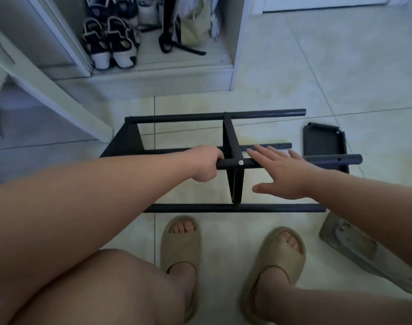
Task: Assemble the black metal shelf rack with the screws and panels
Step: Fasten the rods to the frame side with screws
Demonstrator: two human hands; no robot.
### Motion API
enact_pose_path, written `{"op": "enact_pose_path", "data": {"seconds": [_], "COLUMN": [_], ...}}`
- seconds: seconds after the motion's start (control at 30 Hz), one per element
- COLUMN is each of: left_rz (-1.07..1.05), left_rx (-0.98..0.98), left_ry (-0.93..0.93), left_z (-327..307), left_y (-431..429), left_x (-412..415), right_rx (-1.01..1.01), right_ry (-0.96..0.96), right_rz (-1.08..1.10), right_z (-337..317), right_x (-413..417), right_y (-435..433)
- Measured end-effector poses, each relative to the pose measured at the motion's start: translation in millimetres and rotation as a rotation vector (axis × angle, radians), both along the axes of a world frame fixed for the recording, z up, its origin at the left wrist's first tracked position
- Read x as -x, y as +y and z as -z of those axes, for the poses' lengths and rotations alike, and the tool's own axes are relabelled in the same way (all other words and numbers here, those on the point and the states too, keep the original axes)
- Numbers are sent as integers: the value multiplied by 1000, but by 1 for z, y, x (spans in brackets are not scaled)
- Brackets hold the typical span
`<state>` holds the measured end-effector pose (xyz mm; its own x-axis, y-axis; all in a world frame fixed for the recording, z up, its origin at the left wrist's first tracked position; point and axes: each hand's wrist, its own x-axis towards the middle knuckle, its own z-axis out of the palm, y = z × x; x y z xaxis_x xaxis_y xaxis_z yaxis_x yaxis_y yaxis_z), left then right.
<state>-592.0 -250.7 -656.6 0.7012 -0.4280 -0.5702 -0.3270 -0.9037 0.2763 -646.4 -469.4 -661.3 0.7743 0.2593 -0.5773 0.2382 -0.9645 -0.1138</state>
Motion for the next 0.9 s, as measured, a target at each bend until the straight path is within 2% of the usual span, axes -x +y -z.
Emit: {"op": "enact_pose_path", "data": {"seconds": [0.23,0.4,0.7,0.9], "left_rz": [-194,-198,-244,-311], "left_rx": [135,153,101,79], "left_ry": [-175,-311,-618,-610], "left_z": [-40,-31,0,25], "left_y": [-3,2,0,-5], "left_x": [6,1,-74,-126], "right_rx": [-33,-85,-170,-184], "right_ry": [-200,-257,-318,-299], "right_rz": [115,150,231,284], "right_z": [-37,-30,-3,19], "right_x": [13,8,-86,-145], "right_y": [0,4,13,18]}}
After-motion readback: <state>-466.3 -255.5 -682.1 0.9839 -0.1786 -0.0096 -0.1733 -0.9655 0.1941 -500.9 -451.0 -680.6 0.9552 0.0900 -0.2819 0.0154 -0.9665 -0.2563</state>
